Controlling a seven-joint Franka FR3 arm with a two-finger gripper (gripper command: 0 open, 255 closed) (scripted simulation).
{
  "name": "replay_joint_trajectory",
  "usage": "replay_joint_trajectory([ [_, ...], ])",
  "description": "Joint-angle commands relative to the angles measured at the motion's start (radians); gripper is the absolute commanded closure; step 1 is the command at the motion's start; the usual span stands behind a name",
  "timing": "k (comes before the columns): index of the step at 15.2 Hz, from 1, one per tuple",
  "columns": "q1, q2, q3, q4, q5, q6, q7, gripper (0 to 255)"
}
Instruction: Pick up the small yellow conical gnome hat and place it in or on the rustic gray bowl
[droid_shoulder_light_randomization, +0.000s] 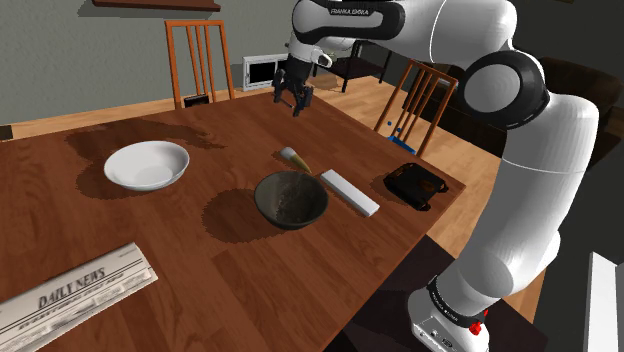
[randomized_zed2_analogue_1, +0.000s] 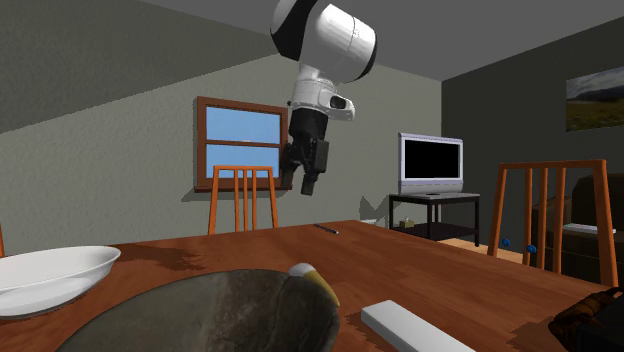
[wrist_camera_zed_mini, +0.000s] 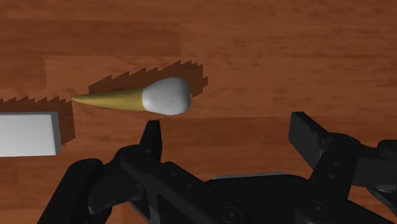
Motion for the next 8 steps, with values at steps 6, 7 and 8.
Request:
replay_joint_trajectory([
  [6, 0.008, 0.02, -0.001, -0.056, -0.002, 0.078, 0.007, 0],
  [7, 0.008, 0.02, -0.001, -0.056, -0.002, 0.078, 0.007, 0],
  [8, 0.008, 0.02, -0.001, -0.056, -0.002, 0.078, 0.007, 0],
])
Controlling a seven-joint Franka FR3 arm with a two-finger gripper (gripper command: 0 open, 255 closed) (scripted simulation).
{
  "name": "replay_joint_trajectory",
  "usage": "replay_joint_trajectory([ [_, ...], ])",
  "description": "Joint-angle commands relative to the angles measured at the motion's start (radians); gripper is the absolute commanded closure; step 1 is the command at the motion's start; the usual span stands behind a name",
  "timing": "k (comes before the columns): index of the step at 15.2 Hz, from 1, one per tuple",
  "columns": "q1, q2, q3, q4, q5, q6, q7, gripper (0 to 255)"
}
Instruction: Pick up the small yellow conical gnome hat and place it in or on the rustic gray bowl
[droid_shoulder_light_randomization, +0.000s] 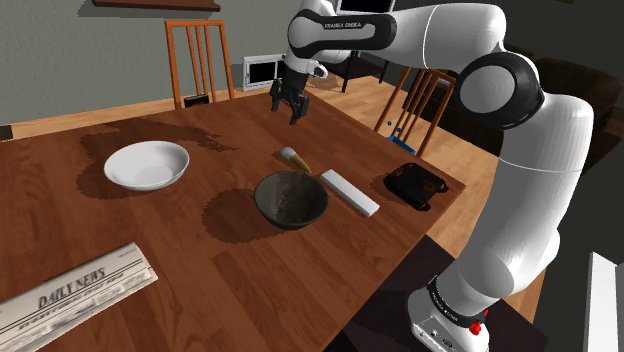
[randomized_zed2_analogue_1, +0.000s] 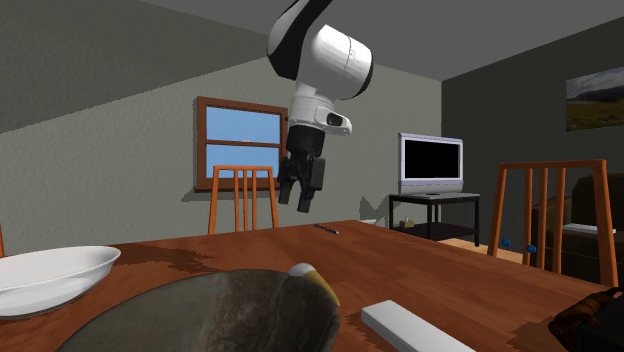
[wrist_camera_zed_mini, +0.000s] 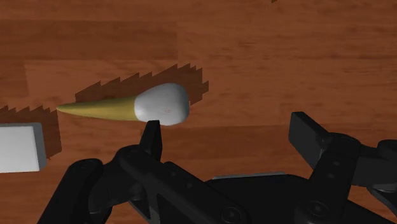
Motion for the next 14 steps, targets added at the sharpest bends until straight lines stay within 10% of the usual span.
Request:
replay_joint_trajectory([
  [1, 0.0, 0.0, 0.0, -0.002, 0.0, 0.003, 0.0, 0],
  [5, 0.0, 0.0, 0.0, -0.002, 0.0, 0.002, 0.0, 0],
  [6, 0.0, 0.0, 0.0, -0.002, 0.0, 0.002, 0.0, 255],
  [14, 0.0, 0.0, 0.0, -0.002, 0.0, 0.002, 0.0, 255],
])
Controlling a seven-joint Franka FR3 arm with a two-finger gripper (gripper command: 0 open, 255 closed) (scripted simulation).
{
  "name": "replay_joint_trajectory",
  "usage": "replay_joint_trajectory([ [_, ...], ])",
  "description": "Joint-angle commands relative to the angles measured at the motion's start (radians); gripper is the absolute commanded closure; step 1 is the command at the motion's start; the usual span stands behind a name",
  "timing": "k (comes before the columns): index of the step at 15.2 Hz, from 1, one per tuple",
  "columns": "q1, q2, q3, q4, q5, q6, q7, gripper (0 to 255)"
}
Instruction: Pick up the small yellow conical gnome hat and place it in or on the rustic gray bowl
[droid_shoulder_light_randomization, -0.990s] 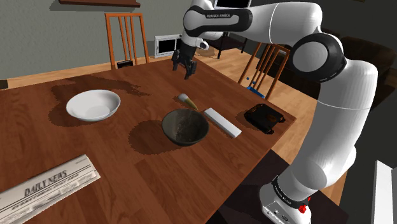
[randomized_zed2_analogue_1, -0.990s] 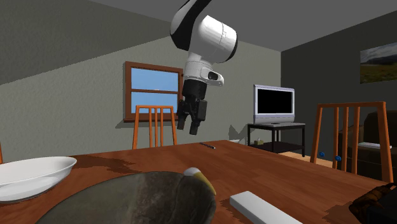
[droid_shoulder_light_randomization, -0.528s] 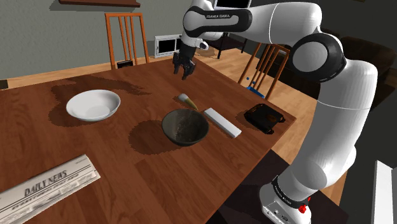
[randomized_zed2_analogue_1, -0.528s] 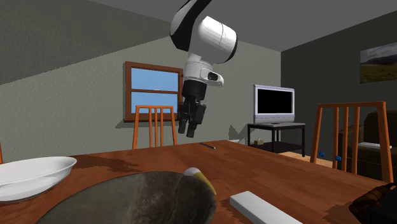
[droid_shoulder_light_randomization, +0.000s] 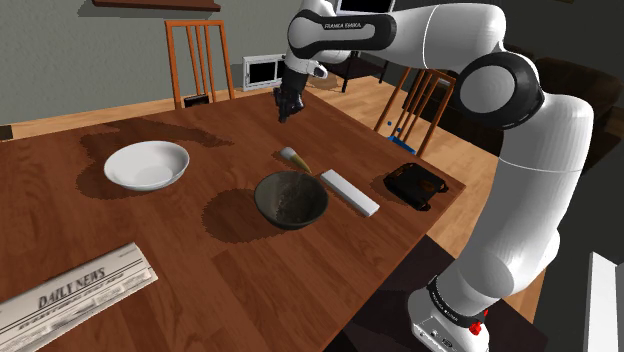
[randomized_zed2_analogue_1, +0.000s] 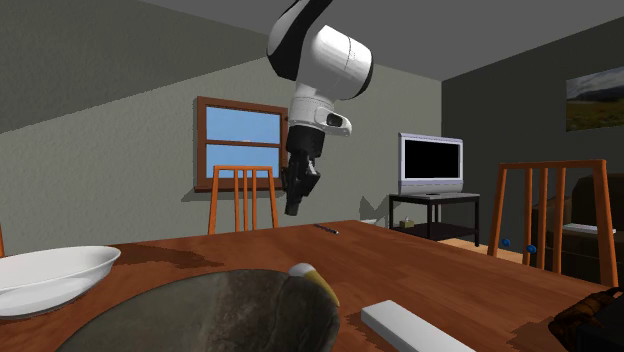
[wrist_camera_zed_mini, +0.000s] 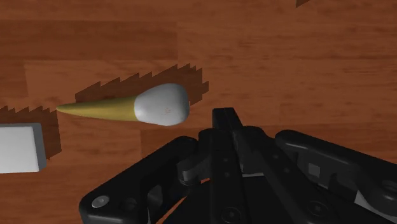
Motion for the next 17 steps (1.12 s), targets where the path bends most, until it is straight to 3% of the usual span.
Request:
replay_joint_trajectory([
  [1, 0.0, 0.0, 0.0, 0.0, 0.0, 0.0, 0.0, 255],
  [2, 0.0, 0.0, 0.0, 0.0, 0.0, 0.0, 0.0, 0],
  [7, 0.003, -0.105, 0.08, -0.235, -0.165, 0.098, -0.538, 0],
  [13, -0.055, -0.278, 0.134, -0.612, -0.33, 0.372, -1.207, 0],
  [17, -0.053, -0.242, 0.126, -0.625, -0.357, 0.416, -1.189, 0],
])
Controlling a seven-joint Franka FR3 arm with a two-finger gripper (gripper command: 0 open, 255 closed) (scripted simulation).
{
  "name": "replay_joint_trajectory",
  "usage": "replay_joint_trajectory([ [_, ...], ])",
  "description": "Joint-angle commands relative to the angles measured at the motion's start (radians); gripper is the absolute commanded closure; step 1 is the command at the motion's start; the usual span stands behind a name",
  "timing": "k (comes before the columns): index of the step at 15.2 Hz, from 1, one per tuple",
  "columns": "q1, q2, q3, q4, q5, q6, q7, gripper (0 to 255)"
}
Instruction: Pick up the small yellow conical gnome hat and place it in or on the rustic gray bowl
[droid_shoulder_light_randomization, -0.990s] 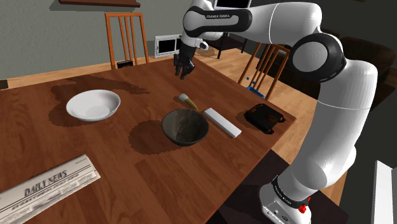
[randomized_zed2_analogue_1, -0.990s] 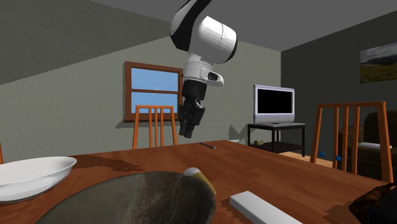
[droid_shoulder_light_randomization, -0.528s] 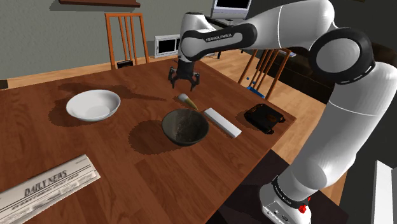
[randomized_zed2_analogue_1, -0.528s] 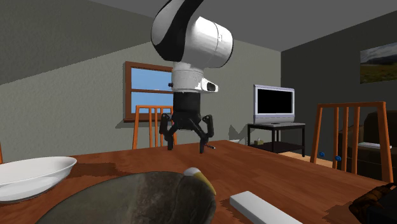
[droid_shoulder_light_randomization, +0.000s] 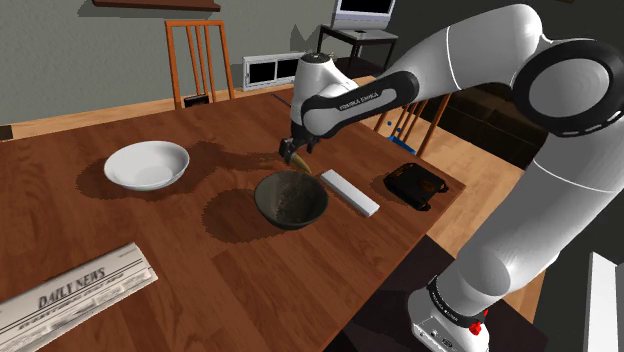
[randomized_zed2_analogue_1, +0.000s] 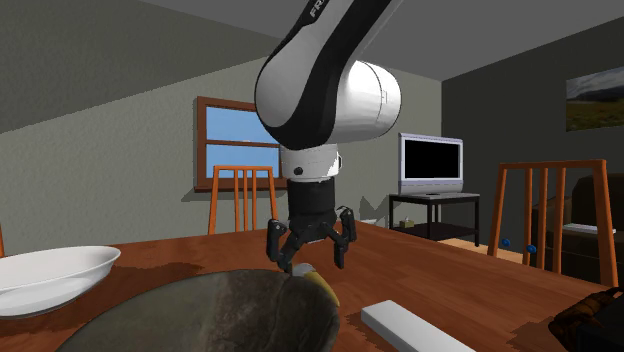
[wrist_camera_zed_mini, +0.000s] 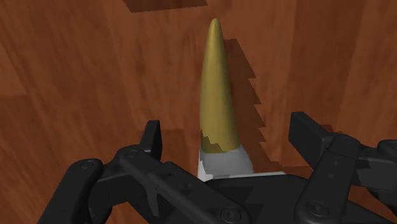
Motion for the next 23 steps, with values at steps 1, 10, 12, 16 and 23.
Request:
replay_joint_trajectory([
  [1, 0.001, 0.019, -0.003, -0.005, -0.017, 0.023, 0.001, 0],
  [10, 0.003, 0.044, -0.009, -0.01, -0.036, 0.05, 0.014, 0],
  [12, 0.003, 0.044, -0.009, -0.01, -0.036, 0.05, 0.014, 255],
  [16, 0.003, 0.042, -0.009, -0.012, -0.035, 0.051, 0.014, 255],
  [23, 0.0, 0.027, -0.005, -0.002, -0.022, 0.028, 0.002, 255],
])
